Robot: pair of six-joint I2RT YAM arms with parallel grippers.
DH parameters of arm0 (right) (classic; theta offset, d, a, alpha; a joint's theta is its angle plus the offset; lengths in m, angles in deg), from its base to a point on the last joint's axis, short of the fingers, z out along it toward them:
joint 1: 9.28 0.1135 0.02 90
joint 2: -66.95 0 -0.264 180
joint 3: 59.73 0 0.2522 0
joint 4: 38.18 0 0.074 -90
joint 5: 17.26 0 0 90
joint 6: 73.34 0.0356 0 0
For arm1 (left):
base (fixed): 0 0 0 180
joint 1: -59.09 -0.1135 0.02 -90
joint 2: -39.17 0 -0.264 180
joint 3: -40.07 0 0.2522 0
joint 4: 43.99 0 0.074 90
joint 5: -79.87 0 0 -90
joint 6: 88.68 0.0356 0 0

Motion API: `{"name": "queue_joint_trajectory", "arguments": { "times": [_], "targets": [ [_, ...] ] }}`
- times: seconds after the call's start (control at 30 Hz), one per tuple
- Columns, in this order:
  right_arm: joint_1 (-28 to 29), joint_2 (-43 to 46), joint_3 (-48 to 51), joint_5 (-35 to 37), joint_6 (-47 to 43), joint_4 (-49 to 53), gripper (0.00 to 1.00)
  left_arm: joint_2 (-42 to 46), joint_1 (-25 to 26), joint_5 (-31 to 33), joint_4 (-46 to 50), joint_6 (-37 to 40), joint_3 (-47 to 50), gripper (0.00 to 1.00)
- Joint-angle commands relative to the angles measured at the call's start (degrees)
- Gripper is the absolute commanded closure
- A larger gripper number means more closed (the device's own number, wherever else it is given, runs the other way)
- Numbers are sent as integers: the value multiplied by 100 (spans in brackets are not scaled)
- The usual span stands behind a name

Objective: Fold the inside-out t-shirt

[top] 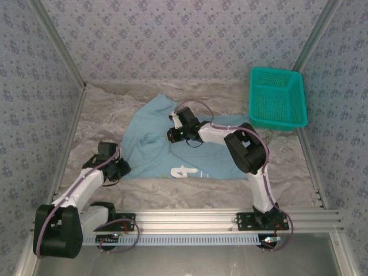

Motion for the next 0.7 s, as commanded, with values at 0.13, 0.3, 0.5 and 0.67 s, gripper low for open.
{"name": "queue_joint_trajectory", "arguments": {
  "times": [0.13,0.3,0.5,0.67],
  "targets": [
    [-16,-271,-568,916,251,1120,94,903,103,339,412,-409,347,96],
    [-25,-319,-709,1100,219,1344,94,1721,268,652,824,-864,634,100],
    [-35,-340,-898,823,-76,1441,83,2051,271,630,805,-1028,908,87],
    [-68,153,-712,638,-530,1397,69,1863,271,1157,732,-569,423,48]
  ]
}}
